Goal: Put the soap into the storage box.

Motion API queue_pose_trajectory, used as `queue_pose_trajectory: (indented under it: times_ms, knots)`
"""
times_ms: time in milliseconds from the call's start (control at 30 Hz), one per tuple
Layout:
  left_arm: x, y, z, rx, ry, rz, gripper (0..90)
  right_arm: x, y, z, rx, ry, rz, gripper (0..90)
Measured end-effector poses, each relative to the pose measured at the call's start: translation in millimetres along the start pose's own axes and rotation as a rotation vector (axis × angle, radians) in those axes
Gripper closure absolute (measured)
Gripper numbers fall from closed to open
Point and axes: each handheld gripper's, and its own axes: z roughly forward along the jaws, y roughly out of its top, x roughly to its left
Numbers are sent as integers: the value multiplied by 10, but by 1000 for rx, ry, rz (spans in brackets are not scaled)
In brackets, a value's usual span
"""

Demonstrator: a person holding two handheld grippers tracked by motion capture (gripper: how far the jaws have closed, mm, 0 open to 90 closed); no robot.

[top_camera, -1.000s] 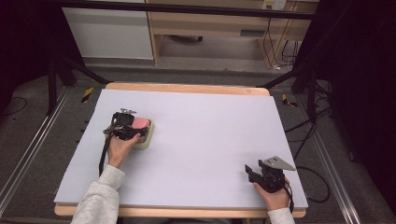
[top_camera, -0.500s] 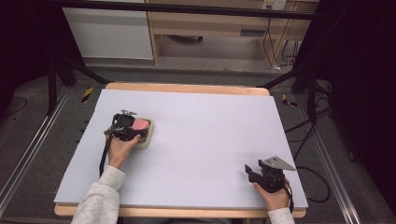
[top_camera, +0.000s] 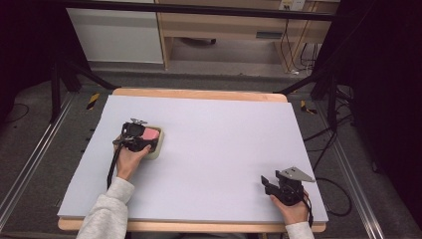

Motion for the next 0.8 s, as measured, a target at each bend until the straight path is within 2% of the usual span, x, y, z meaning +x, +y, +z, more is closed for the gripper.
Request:
queue_pose_trajectory:
  times_ms: [333,400,433,633,800]
  knots:
    - [-4,-2,-12,7,-1,6,367,0,-1,-2,-1,1,1,395]
    - [-2,2,-30,-7,-1,5,320,0,-1,-3,-2,1,1,395]
    - [6,23,-93,-29,0,1,298,0,-1,-3,-2,1,1,395]
    - [55,23,-277,-75,-11,-2,284,-2,-1,-1,-1,-1,1,393]
    - [82,-31,-391,-109,-51,-5,274,-10,-1,2,2,-1,7,373]
